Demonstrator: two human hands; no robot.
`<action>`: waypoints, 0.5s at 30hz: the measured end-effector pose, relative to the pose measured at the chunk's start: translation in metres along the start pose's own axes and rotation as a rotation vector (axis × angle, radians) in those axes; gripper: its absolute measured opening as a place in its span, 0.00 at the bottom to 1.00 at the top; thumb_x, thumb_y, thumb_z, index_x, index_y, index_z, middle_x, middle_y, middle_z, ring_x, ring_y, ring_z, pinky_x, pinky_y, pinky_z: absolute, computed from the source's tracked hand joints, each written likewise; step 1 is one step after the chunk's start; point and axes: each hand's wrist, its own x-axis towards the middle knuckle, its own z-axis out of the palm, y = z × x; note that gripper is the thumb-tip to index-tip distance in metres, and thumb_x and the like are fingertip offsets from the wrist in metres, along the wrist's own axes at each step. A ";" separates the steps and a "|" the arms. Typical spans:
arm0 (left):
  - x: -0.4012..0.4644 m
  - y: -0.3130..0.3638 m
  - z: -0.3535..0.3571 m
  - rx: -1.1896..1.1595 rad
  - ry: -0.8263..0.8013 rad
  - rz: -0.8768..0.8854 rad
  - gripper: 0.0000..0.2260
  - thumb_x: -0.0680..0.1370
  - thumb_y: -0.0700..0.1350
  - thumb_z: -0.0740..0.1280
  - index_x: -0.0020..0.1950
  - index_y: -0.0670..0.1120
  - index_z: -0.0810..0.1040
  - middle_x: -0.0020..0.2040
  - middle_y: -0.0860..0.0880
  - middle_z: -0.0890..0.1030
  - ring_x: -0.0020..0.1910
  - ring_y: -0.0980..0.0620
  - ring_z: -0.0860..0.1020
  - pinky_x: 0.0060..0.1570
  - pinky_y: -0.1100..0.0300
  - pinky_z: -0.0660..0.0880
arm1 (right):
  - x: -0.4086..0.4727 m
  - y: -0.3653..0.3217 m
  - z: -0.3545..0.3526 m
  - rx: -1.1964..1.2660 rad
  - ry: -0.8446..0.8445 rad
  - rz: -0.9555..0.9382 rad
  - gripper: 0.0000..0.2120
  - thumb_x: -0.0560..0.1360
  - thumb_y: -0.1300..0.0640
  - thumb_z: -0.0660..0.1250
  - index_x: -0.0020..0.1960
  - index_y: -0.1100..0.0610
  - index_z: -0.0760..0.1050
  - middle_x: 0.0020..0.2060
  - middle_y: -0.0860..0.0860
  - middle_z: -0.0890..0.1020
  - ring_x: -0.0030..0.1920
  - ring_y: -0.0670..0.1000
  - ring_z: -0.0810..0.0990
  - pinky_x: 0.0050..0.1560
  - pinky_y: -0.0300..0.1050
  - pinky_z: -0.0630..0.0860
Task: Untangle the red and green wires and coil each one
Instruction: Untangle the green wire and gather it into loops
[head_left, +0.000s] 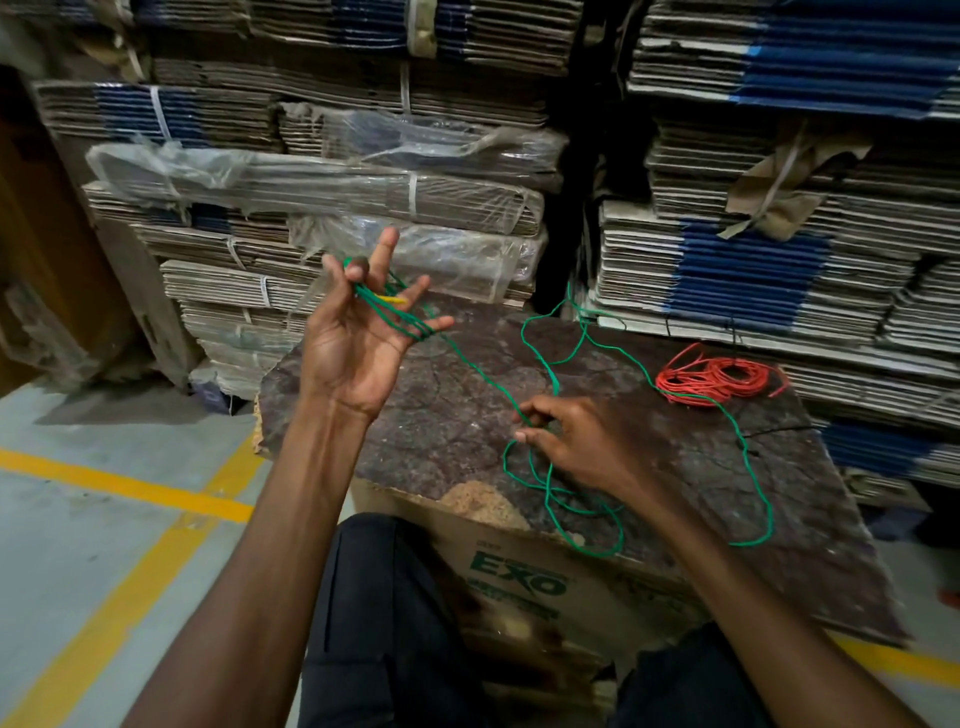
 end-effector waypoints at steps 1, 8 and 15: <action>0.004 0.000 0.001 0.054 0.035 0.009 0.09 0.74 0.55 0.67 0.38 0.52 0.79 0.71 0.53 0.73 0.57 0.43 0.75 0.52 0.32 0.74 | -0.003 -0.001 0.000 0.006 -0.008 0.007 0.09 0.71 0.51 0.68 0.50 0.50 0.81 0.40 0.41 0.81 0.43 0.45 0.81 0.47 0.47 0.77; 0.007 -0.018 0.003 0.948 -0.037 0.018 0.15 0.83 0.48 0.59 0.39 0.47 0.77 0.59 0.49 0.78 0.50 0.64 0.75 0.46 0.67 0.68 | -0.015 -0.026 -0.001 0.018 0.106 -0.114 0.06 0.70 0.61 0.71 0.47 0.57 0.81 0.45 0.51 0.84 0.48 0.50 0.79 0.51 0.44 0.72; -0.003 -0.026 -0.034 1.516 -0.261 0.002 0.18 0.81 0.52 0.59 0.37 0.42 0.73 0.50 0.46 0.84 0.66 0.58 0.75 0.69 0.39 0.65 | -0.012 -0.045 -0.012 0.030 0.147 -0.096 0.06 0.71 0.56 0.69 0.47 0.54 0.81 0.43 0.45 0.83 0.45 0.44 0.78 0.48 0.42 0.73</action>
